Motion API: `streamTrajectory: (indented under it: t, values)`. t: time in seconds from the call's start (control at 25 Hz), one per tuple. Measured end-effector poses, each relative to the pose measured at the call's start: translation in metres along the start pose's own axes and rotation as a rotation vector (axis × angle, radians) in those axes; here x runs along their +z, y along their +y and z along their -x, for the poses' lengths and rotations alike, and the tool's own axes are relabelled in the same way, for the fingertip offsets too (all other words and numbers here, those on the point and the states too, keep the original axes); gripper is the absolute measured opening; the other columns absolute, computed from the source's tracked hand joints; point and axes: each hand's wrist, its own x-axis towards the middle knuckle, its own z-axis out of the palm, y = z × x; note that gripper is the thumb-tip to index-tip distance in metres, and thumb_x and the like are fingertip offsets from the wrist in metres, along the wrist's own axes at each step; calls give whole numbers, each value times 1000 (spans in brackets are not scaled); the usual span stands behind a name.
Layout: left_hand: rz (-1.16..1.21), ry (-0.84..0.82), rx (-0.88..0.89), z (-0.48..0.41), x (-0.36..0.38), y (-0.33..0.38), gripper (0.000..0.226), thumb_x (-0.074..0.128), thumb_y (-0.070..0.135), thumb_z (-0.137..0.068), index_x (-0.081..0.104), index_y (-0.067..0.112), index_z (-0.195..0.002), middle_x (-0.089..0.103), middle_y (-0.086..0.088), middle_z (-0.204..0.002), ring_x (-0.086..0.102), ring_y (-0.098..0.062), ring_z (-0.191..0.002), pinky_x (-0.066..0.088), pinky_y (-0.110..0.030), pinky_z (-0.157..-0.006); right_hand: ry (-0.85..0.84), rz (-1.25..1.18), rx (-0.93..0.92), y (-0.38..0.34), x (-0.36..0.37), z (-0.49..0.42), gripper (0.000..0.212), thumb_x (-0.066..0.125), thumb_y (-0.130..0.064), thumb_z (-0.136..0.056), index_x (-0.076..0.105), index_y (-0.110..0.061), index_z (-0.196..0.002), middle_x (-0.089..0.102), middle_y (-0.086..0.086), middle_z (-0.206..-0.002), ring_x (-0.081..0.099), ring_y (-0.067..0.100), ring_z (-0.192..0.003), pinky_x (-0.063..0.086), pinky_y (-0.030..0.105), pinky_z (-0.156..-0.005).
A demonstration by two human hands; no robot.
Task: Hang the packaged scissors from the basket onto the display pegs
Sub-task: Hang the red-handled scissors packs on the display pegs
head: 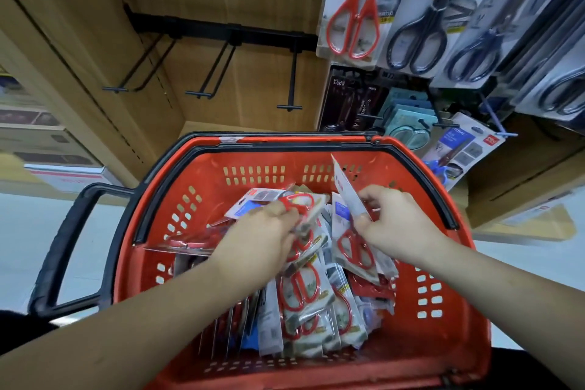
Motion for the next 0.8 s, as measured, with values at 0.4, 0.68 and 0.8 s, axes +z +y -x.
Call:
streamTrajectory:
  t: [0.4,0.68,0.8]
  values:
    - [421,78,23,31,23,9,31,51,9,-83,77,19,-97,62,7,-119,66,-15,-105,57,-38,-90,-157,53,-274,-30,14,26,53,54,-65,-82,76,-30,-115,72,-9,-106,66,10,-104,53,36,-94]
    - [612,141,-409,4,10,0,34,90,24,-81,64,28,-102,54,13,-104,59,-3,-91,51,-15,-83,-248,-208,127,-2,31,-1,53,82,-51,-80,58,-46,-127,52,-15,-127,61,7,-113,48,32,-105]
    - [650,22,-533,-1,8,1,29,88,31,-84,61,33,-96,61,17,-98,61,-3,-86,51,-24,-80,-330,-351,310,6,30,-6,61,85,-62,-75,63,-35,-125,72,-15,-108,73,7,-94,58,31,-93]
